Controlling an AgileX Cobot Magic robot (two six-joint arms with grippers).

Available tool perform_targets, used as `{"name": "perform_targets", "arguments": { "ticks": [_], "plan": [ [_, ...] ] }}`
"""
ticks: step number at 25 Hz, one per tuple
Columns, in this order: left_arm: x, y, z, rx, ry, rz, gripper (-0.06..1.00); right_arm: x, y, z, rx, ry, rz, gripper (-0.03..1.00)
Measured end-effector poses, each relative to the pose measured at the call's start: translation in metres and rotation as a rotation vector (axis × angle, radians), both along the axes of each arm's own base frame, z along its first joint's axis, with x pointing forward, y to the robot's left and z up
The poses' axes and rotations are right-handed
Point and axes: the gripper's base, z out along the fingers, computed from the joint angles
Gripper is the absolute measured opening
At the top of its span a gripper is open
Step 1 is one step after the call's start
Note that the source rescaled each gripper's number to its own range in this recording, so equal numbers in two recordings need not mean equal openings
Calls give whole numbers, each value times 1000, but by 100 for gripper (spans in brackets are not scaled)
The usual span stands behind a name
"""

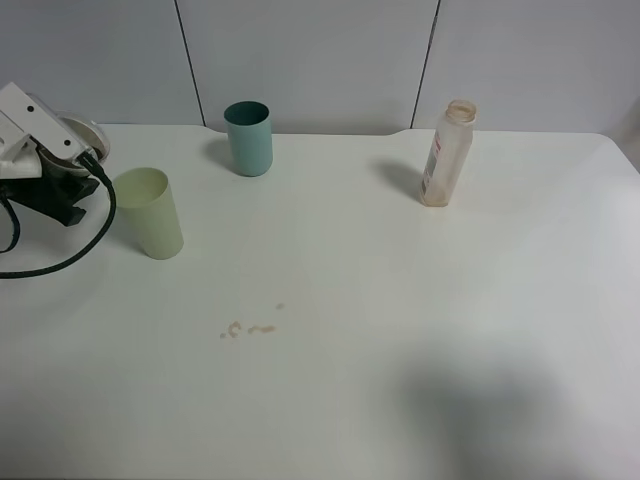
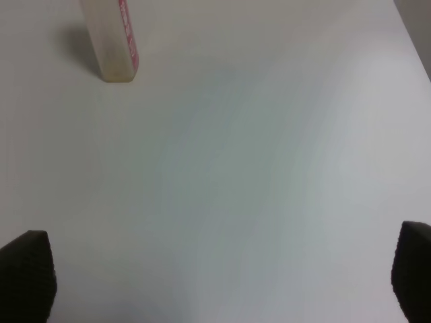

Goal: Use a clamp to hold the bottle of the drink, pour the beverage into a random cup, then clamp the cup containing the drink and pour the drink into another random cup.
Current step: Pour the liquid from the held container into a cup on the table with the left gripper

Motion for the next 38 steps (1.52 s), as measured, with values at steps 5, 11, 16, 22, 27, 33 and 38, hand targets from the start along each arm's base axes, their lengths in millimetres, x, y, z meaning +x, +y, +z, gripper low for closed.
{"name": "perform_targets", "arguments": {
  "ticks": [5,11,16,22,27,33,38],
  "plan": [
    [0,0,1,18,-10,-16,2,0,0,0,0,0,0,100],
    [0,-2,0,61,-16,-56,2,0,0,0,0,0,0,100],
    [0,-2,0,85,-18,-80,2,0,0,0,0,0,0,100],
    [0,-3,1,136,-32,-121,2,0,0,0,0,0,0,100],
    [2,-3,3,144,-41,-124,2,0,0,0,0,0,0,100],
    [12,-11,13,153,-81,-153,2,0,0,0,0,0,0,100],
    [13,-13,13,163,-78,-162,2,0,0,0,0,0,0,100]
  ]
}}
